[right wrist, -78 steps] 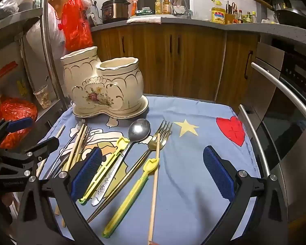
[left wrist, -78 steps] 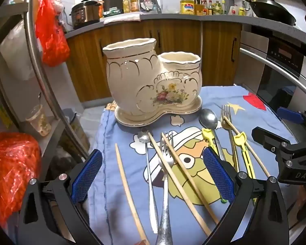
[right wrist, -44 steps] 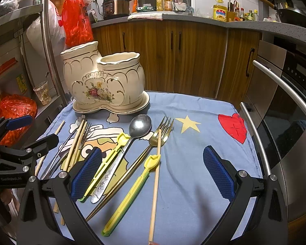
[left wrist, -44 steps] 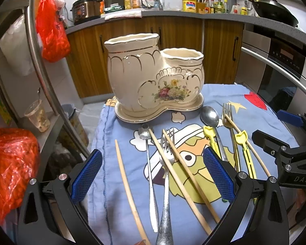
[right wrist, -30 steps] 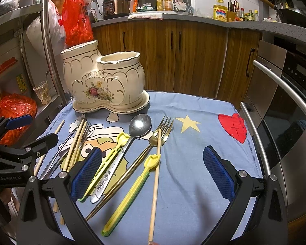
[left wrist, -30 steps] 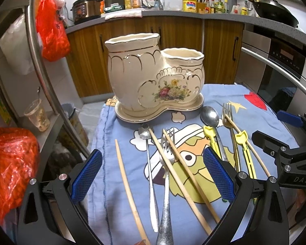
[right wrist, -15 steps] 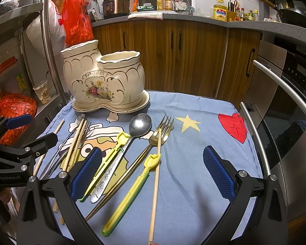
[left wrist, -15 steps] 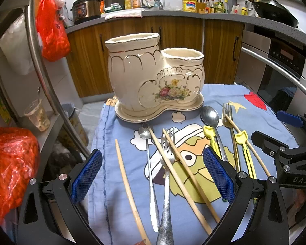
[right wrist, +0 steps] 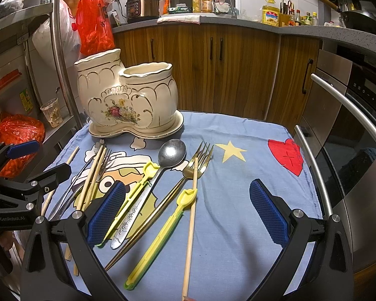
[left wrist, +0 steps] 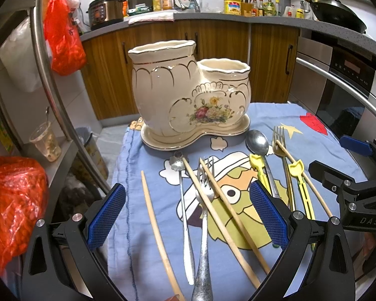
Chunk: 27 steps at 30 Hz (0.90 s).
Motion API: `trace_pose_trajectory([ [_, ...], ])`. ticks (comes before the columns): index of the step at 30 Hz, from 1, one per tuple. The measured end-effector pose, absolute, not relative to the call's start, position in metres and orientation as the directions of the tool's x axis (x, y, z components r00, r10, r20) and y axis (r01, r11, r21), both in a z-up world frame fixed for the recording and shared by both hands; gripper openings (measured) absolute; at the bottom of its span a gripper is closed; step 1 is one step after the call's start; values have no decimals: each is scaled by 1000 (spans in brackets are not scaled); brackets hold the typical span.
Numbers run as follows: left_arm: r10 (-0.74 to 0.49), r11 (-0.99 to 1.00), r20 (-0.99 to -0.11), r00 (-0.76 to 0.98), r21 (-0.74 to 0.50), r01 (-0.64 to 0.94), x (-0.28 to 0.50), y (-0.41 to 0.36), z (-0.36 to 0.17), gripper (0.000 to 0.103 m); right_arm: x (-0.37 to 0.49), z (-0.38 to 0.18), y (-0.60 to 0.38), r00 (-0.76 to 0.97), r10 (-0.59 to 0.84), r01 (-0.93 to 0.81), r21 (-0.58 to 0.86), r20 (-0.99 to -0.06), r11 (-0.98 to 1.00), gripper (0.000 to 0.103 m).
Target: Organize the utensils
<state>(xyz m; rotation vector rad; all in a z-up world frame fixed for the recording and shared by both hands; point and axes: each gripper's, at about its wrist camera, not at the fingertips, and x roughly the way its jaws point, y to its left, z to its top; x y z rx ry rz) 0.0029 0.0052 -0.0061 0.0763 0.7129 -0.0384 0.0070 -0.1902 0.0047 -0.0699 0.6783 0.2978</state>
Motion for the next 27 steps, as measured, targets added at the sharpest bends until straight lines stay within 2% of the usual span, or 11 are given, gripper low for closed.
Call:
trace_pose_trajectory([
  [13, -20, 996, -671, 741, 54, 75, 3, 6, -9, 98, 5, 1, -192, 747, 226, -286, 4, -625, 958, 98],
  [19, -49, 997, -676, 735, 12, 77, 6, 19, -10, 98, 22, -12, -204, 697, 204, -252, 32, -688, 967, 98],
  [25, -58, 994, -684, 727, 27, 104, 10, 32, -12, 98, 26, -21, -212, 652, 232, -282, 53, -721, 958, 98],
  [27, -64, 993, -687, 723, 29, 116, 10, 35, -13, 98, 23, -19, -212, 640, 266, -301, 83, -720, 950, 87],
])
